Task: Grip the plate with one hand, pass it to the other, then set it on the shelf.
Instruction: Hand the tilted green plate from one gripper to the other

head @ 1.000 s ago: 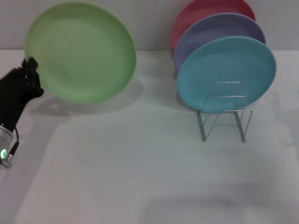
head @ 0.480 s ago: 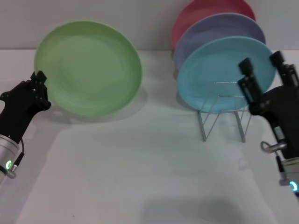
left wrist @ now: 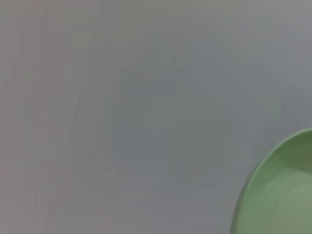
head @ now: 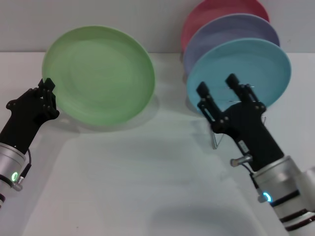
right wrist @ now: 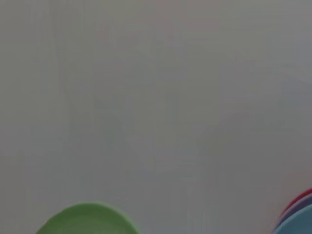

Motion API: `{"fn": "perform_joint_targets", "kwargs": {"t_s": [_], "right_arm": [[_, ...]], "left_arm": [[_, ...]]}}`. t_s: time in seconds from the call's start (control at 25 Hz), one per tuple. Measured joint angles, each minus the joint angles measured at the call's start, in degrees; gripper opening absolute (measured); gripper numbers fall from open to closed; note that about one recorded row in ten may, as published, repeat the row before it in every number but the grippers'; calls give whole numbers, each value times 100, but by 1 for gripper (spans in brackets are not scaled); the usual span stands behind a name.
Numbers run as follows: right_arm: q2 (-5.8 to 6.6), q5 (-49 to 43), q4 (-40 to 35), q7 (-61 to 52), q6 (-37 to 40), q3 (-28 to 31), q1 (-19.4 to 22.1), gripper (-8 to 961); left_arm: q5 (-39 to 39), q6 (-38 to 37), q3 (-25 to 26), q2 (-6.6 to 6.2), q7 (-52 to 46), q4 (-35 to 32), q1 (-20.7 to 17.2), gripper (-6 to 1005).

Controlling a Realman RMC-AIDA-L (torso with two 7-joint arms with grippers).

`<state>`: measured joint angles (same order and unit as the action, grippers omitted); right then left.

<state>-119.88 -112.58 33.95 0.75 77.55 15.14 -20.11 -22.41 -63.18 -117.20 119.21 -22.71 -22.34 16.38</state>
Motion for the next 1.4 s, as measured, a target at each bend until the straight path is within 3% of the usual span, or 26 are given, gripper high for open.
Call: {"fn": "perform_joint_targets", "kwargs": {"t_s": [0.68,1.4], "right_arm": [[-1,91,228,-17,-1768,227,-855,727],[-1,97,122,-32,-2237,317,-966,726]], "left_arm": [[-1239,62,-914,-4,150,-1,-29,56],[-2838,-65,-2293,-3,1261,-474,-96,61]]}}
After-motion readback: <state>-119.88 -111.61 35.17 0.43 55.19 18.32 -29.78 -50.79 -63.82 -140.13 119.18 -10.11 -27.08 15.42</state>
